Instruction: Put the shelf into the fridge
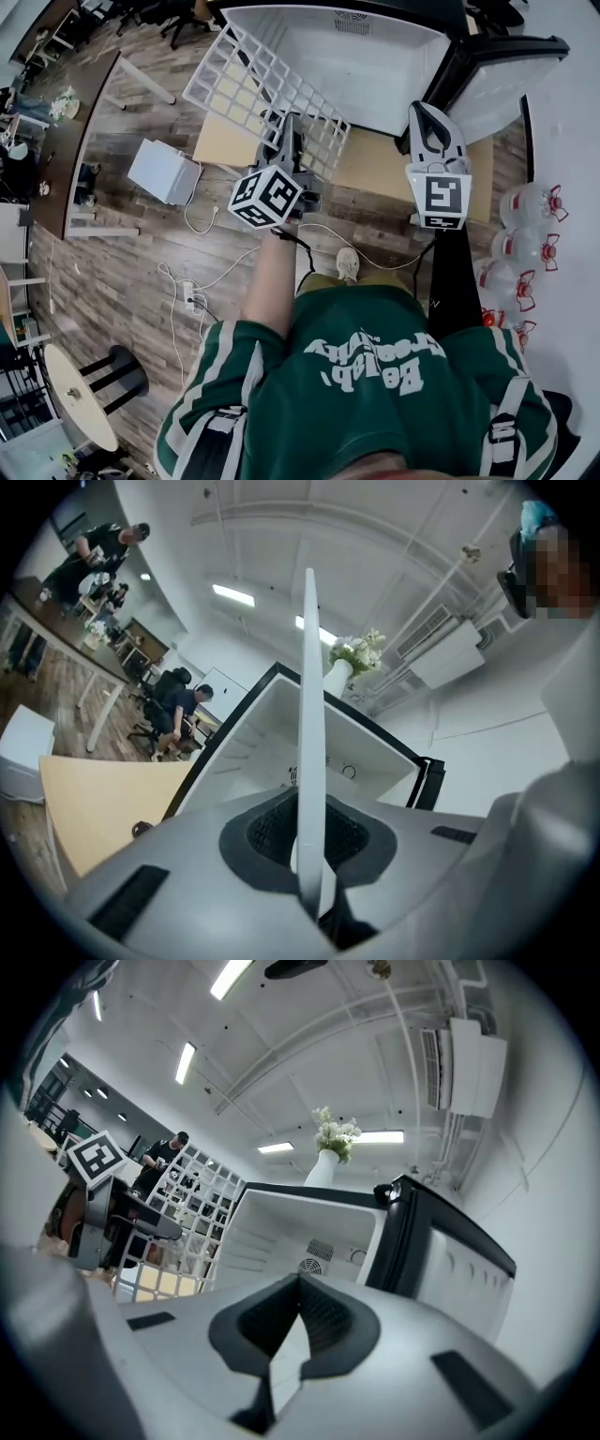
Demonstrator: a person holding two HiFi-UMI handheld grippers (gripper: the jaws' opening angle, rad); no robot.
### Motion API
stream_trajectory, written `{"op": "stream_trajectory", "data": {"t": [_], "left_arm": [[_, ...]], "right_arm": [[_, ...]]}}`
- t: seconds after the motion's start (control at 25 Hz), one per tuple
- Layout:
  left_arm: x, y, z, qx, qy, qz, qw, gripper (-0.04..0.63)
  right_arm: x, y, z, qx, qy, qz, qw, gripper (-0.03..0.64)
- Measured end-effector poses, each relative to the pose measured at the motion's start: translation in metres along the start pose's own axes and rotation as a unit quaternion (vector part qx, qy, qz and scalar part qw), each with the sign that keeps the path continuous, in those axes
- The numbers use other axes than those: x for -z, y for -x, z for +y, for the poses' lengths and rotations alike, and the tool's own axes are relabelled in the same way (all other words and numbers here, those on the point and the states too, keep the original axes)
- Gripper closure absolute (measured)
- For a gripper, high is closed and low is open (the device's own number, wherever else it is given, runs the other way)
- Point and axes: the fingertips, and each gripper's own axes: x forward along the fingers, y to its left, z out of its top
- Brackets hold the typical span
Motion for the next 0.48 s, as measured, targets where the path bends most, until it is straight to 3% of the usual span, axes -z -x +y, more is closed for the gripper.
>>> {"op": "stream_trajectory", "data": {"t": [0.16, 0.32, 0.48], "left_arm": [[0.005, -0.011, 0.003, 0.002, 0.072, -0.009, 0.9974, 0.572], [0.008, -0.017, 0.009, 0.009, 0.147, -0.026, 0.9888, 0.572], [0.012, -0.021, 0.012, 0.015, 0.199, -0.037, 0.9793, 0.572]], "right_arm": [[0.001, -0.002, -0.011, 0.006, -0.008, -0.004, 1.000, 0.614], [0.001, -0.003, -0.017, 0.011, -0.008, -0.005, 1.000, 0.614], [0.003, -0.003, -0.024, 0.018, -0.010, -0.002, 1.000, 0.614]]}}
